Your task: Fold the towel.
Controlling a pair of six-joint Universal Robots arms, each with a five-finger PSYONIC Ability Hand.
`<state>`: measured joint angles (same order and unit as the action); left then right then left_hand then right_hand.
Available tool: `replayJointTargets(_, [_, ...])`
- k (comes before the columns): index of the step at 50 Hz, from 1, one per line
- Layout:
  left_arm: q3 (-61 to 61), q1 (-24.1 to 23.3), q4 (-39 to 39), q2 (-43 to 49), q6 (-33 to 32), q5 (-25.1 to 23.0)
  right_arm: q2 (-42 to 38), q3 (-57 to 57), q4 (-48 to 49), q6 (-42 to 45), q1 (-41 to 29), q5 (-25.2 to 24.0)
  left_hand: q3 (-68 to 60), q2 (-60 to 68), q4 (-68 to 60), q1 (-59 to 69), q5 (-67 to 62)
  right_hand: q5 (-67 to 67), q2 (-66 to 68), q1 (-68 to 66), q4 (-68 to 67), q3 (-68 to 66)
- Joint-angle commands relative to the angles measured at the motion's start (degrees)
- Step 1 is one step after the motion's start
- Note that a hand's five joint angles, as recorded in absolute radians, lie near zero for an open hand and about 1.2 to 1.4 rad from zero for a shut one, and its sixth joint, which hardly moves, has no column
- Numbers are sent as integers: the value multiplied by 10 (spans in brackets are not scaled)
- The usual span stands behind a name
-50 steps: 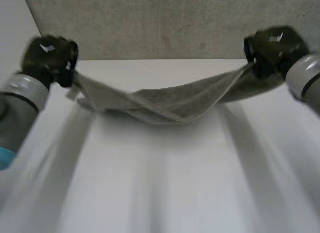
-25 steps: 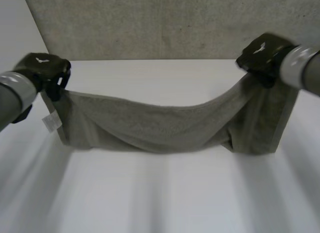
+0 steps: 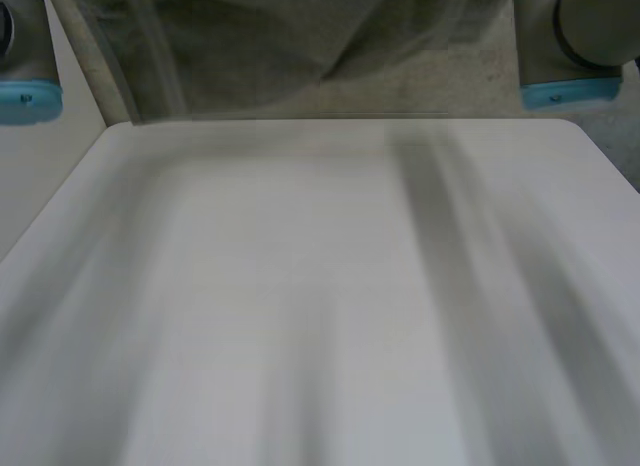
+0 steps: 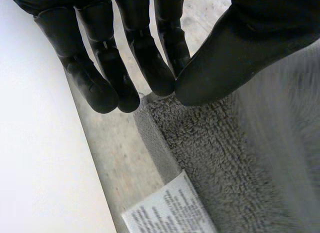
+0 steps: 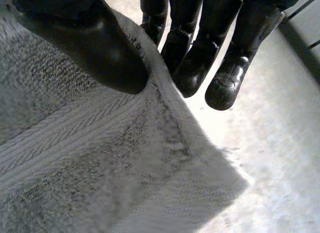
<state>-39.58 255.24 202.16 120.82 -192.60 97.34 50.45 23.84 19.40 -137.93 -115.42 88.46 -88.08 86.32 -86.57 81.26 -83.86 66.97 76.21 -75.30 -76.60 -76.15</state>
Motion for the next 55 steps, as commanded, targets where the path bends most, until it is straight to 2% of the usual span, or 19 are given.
replayJointTargets(1, [-132,9,-10,-6,-2,-22,14,71,-119,-7,1,-43,81,-63,66,-13,139,30,38,-47,-34,-38])
replayJointTargets(5, [-240,27,-6,-6,-2,-57,3,142,-157,4,-1,-70,81,-63,66,-13,139,30,38,-47,-34,-38])
replayJointTargets(12, [-378,32,5,5,-13,-108,-18,272,-164,24,-1,-76,81,-63,66,-13,139,30,38,-47,-34,-38])
replayJointTargets(14, [-435,32,23,15,-32,-121,-34,329,-158,30,-1,-76,81,-63,66,-13,139,30,38,-47,-34,-38])
replayJointTargets(21, [-524,33,37,9,-116,-135,-65,395,-160,29,6,-68,81,-63,66,-13,139,30,38,-47,-34,-38])
replayJointTargets(26, [-583,47,35,-42,-159,-137,-5,444,-165,30,13,-65,81,-63,66,-13,139,30,38,-47,-34,-38])
replayJointTargets(28, [-619,67,31,-104,-160,-138,74,485,-177,30,27,-68,81,-63,66,-13,139,30,38,-47,-34,-38])
replayJointTargets(29, [-619,67,31,-104,-160,-138,75,485,-177,30,27,-68,81,-63,66,-13,139,30,38,-47,-34,-38])
replayJointTargets(31, [-634,75,24,-144,-160,-140,143,517,-209,29,45,-74,81,-63,66,-13,139,30,38,-47,-34,-38])
replayJointTargets(33, [-660,92,-3,-216,-158,-163,174,528,-234,29,51,-79,81,-63,66,-13,139,30,38,-47,-34,-38])
replayJointTargets(37, [-680,109,-34,-279,-152,-198,231,539,-296,36,70,-96,81,-63,66,-13,139,30,38,-47,-34,-38])
replayJointTargets(39, [-689,122,-49,-309,-148,-213,273,545,-359,56,107,-126,81,-63,66,-13,139,30,38,-47,-34,-38])
replayJointTargets(42, [-705,150,-80,-351,-141,-237,288,548,-394,73,124,-144,81,-63,66,-13,139,30,38,-47,-34,-38])
replayJointTargets(44, [-715,165,-118,-371,-134,-264,308,551,-476,113,145,-186,81,-63,66,-13,139,30,38,-47,-34,-38])
replayJointTargets(45, [-715,165,-118,-371,-134,-264,308,551,-476,114,145,-186,81,-63,66,-13,139,30,38,-47,-34,-38])
replayJointTargets(47, [-720,170,-142,-372,-133,-291,312,544,-544,150,158,-225,81,-63,66,-13,139,30,38,-47,-34,-38])
replayJointTargets(49, [-719,172,-147,-371,-132,-301,311,539,-553,159,164,-233,81,-63,66,-13,139,30,38,-47,-34,-38])
replayJointTargets(53, [-690,174,-118,-320,-133,-299,260,499,-510,159,168,-238,81,-63,66,-13,139,30,38,-47,-34,-38])
replayJointTargets(55, [-637,160,-86,-237,-132,-287,179,441,-461,152,162,-225,81,-63,66,-13,139,30,38,-47,-34,-38])
